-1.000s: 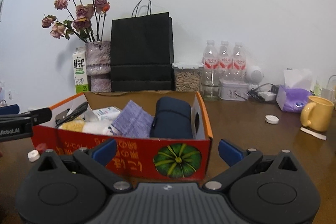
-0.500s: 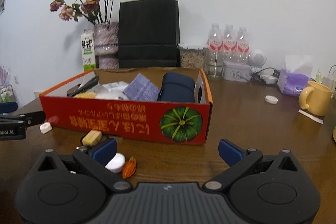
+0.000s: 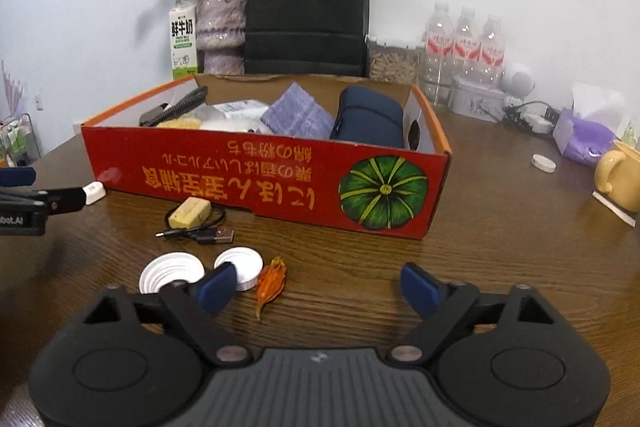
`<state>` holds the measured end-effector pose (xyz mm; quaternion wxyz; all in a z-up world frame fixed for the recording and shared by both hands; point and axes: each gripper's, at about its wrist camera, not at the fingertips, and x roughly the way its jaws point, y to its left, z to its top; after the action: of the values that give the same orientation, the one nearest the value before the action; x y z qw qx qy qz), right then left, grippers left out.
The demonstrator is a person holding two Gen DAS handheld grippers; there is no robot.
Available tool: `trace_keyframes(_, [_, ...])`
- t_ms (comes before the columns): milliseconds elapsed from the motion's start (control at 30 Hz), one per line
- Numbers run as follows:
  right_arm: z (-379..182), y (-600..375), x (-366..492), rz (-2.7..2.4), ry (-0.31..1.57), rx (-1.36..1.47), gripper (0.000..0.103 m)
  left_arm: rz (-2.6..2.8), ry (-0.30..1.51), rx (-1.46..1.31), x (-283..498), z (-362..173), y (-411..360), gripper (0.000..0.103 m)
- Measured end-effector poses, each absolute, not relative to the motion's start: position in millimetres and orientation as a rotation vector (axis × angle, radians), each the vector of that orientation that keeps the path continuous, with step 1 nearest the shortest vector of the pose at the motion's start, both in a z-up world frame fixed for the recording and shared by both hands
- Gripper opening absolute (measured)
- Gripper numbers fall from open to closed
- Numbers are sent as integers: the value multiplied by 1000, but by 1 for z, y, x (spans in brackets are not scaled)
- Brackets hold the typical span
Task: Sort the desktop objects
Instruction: 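Move both tools back toward the remaining objects on the table, then grasp the small white cap with the left tool while the right tool grasps the orange toy, then carry white cap and orange toy into the box and open both tools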
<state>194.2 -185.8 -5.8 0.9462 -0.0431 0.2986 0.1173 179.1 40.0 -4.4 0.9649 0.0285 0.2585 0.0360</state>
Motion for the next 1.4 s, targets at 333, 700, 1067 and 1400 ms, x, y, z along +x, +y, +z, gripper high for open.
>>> trace_keyframes(333, [-9,-190,203,257,651,-57,57,56,558,37,195,-5,49,102])
trace_keyframes(700, [-9,-182,216,296,641,-68,16,34,635,-22,223,-14,57,35])
trace_keyframes(1067, [-9,-181,217,312,640,-69,13,35,630,-32,222,-13,56,26])
trace_keyframes(1400, [-5,-185,211,320,610,-43,13,40,557,-58,203,1,57,26])
